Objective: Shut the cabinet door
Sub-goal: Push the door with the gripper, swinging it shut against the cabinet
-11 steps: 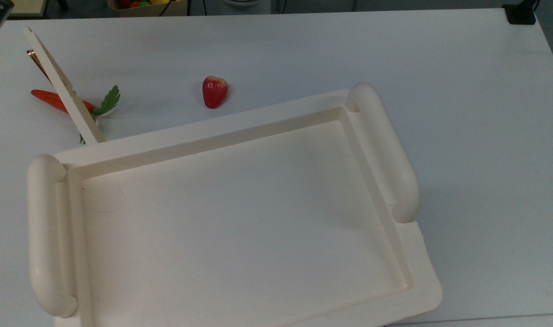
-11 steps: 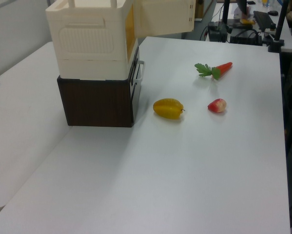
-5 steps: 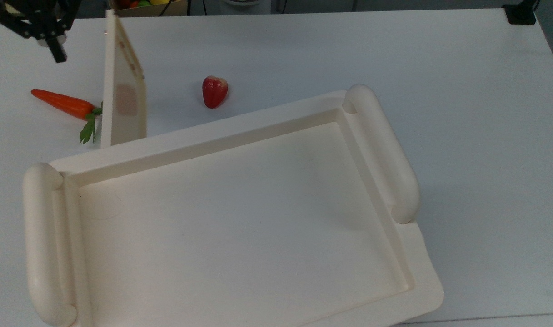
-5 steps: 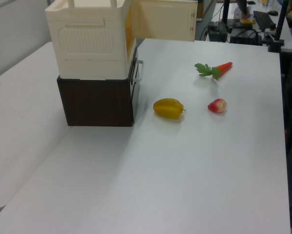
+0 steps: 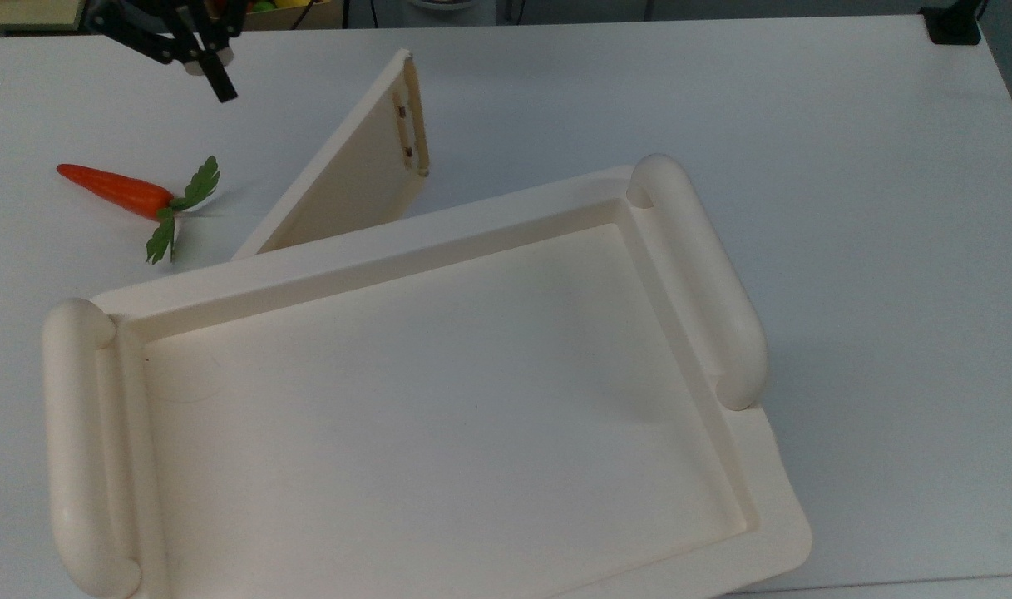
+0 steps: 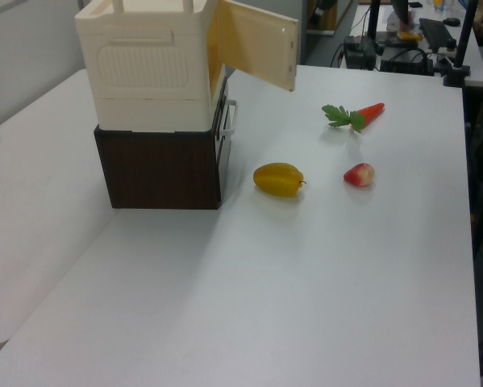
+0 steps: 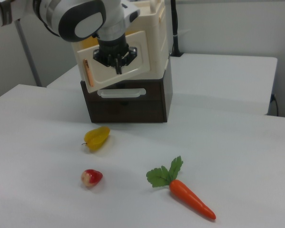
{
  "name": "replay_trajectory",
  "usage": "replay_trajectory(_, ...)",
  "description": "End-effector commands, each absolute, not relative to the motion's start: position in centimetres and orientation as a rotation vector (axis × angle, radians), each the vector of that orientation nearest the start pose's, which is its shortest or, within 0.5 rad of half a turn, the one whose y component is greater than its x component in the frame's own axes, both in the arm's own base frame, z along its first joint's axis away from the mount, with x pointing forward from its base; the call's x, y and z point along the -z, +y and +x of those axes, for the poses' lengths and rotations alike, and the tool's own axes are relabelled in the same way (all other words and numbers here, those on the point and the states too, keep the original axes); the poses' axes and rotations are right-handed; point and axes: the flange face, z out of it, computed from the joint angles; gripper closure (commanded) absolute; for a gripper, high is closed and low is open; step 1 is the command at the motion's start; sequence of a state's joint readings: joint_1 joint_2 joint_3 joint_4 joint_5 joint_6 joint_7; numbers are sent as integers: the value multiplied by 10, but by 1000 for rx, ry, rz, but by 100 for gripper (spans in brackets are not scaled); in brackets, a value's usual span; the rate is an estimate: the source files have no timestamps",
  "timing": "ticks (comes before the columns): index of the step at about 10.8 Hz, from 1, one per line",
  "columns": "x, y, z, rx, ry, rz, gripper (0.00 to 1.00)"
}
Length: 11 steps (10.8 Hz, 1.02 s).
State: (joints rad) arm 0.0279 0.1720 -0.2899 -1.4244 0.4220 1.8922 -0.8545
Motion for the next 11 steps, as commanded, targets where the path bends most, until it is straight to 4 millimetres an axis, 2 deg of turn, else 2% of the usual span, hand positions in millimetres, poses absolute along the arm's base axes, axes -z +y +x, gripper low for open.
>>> replay_trajectory(1, -621, -55, 655, 795, -768, -2750, 93)
replay_trajectory(4, -586, 9, 685, 824, -779, -2747, 99)
replay_trajectory(5, -588, 24, 690, 882, -757, -2742, 100)
replay_trajectory(7, -586, 29, 699, 984, -645, -2755, 100)
replay_trajectory(9, -582, 54, 712, 1154, -550, -2719, 100)
replay_trajectory(11, -576, 58, 718, 1225, -506, -2713, 100)
